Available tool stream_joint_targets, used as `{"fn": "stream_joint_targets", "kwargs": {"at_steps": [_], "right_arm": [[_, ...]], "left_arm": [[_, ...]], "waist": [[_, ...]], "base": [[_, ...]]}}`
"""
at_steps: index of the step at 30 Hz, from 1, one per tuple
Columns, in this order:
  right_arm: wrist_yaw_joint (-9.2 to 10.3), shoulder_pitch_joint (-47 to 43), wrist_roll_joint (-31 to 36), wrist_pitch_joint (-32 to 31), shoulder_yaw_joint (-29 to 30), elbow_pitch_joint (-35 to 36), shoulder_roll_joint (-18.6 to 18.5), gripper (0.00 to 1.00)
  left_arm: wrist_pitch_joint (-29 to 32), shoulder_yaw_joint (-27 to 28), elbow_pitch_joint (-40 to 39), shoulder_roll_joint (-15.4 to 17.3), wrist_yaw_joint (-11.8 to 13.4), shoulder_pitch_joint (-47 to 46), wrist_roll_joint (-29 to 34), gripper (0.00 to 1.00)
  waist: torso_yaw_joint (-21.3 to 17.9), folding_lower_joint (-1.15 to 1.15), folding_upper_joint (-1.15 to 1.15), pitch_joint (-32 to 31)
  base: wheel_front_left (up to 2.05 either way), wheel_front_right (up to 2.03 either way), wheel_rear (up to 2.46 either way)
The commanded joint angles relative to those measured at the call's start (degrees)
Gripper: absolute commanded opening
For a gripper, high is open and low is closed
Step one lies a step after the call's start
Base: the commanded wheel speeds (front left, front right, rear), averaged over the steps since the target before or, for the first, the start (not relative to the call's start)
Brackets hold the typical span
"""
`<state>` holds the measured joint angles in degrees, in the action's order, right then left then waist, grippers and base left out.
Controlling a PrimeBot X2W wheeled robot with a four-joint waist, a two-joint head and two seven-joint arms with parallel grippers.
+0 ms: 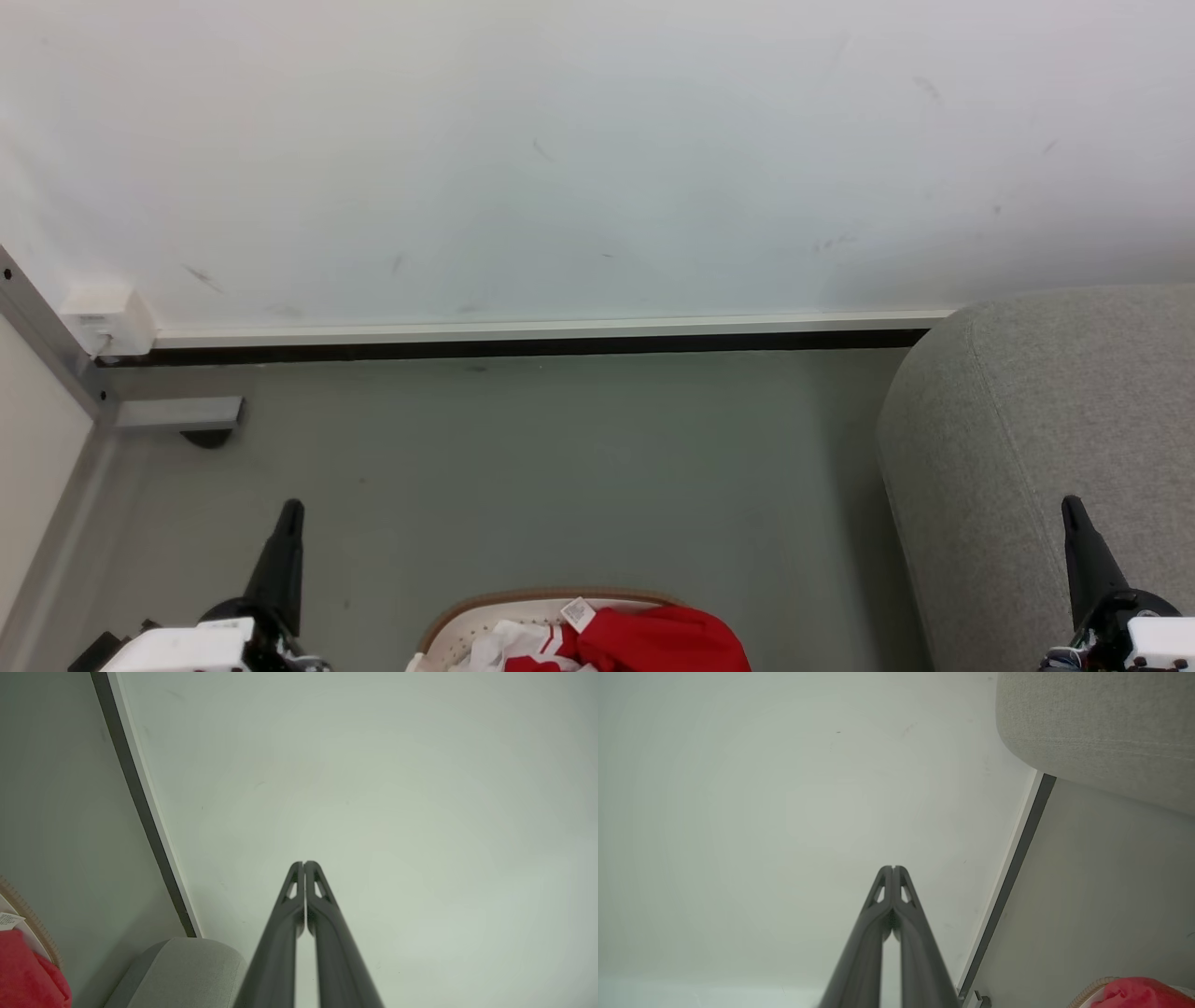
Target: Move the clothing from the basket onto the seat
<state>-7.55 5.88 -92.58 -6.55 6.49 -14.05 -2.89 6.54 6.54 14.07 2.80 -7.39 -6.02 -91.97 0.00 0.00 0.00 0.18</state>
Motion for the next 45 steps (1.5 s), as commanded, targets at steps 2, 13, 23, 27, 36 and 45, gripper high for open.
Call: {"fn": "stream_joint_targets", "kwargs": {"at_steps": [2,13,23,27,36,45], "right_arm": [[0.13,0.7,0.3,-0.1,0.2,0.1,0.0,0.0],[0.13,0.7,0.3,-0.1,0.2,0.1,0.0,0.0],[0.0,-0.1,0.0,0.0,-0.1,-0.3,0.0,1.0],[0.0,-0.8,-0.2,0.5,-0.8,-0.5,0.2,1.0],[0.01,-0.6,-0.9,3.2,-3.8,1.3,0.1,1.0],[0.02,0.0,3.6,5.7,-6.0,3.0,-0.2,1.0]], "left_arm": [[0.1,0.1,-0.1,0.1,-0.3,-0.5,-0.8,0.0],[0.1,0.1,-0.1,0.1,-0.3,-0.5,-0.8,0.0],[0.0,0.0,0.3,0.0,0.0,0.1,0.0,1.0],[-0.8,-0.4,0.5,-0.2,0.1,0.9,0.1,1.0],[-3.4,-0.9,-1.2,-0.2,0.1,1.1,1.3,1.0],[-5.7,-1.0,-3.2,-0.1,0.2,1.0,9.4,1.0]], "waist": [[0.0,0.0,0.0,0.0],[0.0,0.0,0.0,0.0],[0.0,0.0,0.0,0.0],[0.0,0.0,0.0,0.0],[0.0,0.0,0.0,0.1],[-0.1,0.0,0.0,0.4]], "base": [[0.0,0.0,0.0],[0.0,0.0,0.0],[0.0,0.0,0.0],[0.0,0.0,0.0],[0.0,0.0,0.0],[0.0,0.0,0.0]]}}
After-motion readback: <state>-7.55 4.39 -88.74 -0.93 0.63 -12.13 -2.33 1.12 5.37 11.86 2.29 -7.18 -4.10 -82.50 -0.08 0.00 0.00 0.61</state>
